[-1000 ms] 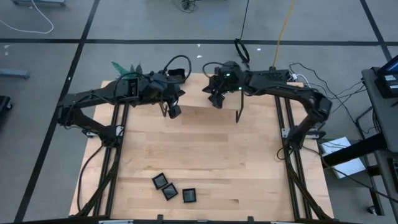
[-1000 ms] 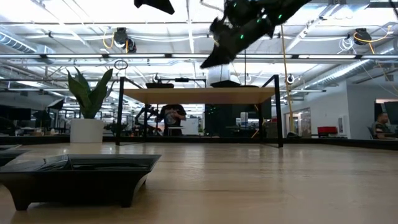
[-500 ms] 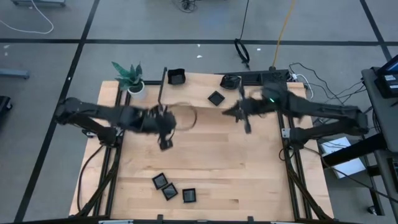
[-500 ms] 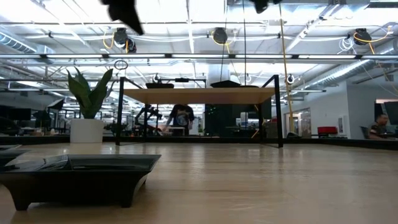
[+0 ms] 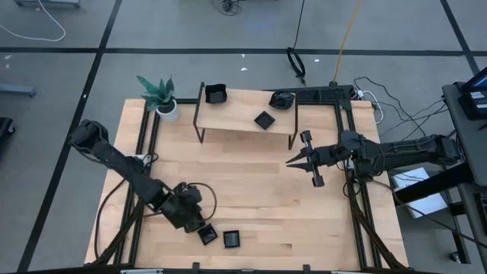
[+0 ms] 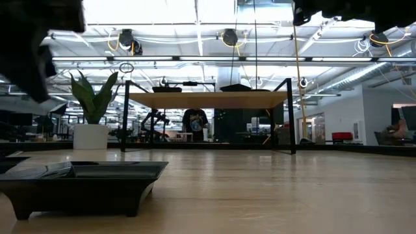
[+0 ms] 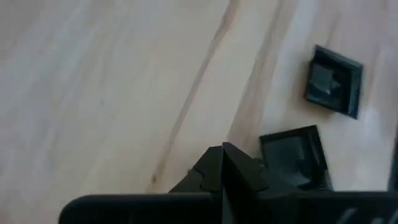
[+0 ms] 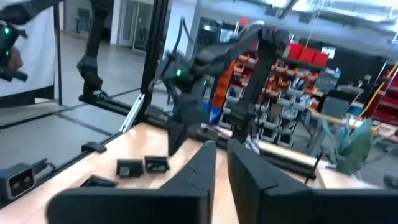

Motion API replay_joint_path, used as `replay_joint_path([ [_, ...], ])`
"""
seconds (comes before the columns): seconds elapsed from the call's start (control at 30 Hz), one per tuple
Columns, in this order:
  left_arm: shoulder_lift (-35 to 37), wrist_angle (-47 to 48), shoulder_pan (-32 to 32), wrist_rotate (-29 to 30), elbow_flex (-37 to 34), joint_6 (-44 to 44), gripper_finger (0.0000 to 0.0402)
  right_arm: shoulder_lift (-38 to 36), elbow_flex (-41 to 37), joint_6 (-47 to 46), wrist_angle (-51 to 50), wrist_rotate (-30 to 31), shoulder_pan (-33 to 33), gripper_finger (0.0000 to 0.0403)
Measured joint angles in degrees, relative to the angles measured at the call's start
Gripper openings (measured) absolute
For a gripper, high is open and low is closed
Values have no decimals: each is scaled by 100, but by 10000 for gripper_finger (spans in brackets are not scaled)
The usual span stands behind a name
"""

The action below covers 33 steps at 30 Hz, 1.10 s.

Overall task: Pick & Place Mini shaped plates
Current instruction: Stack the black square plate on top of the other black square plates on the shelf

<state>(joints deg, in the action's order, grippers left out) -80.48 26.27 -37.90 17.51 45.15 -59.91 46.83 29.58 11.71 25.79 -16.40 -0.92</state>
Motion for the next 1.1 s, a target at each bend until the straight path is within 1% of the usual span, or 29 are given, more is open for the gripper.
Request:
replay_joint_path([
  [0.07, -19, -209, -115, 37, -183, -464, 33, 16, 2, 39, 80, 15, 6, 46],
  [0.17, -56, -216, -198, 17, -334, -934, 67, 60, 2, 66, 164, 178, 8, 72],
  [0.27, -149, -263, -251, -33, -436, -1007, 97, 66, 2, 44, 189, 308, 6, 93],
  [0.37, -279, -244, -279, -112, -457, -1109, 114, 81, 2, 32, 181, 290, 8, 108],
  [0.53, -527, -367, -343, -602, -455, -1116, 114, 83, 2, -4, 184, 288, 8, 119],
  [0.77, -807, -387, -388, -664, -455, -1105, 101, 83, 2, -9, 185, 286, 8, 121],
  [1.1, -829, -393, -388, -653, -451, -1027, 92, 83, 2, -5, 186, 284, 8, 121],
])
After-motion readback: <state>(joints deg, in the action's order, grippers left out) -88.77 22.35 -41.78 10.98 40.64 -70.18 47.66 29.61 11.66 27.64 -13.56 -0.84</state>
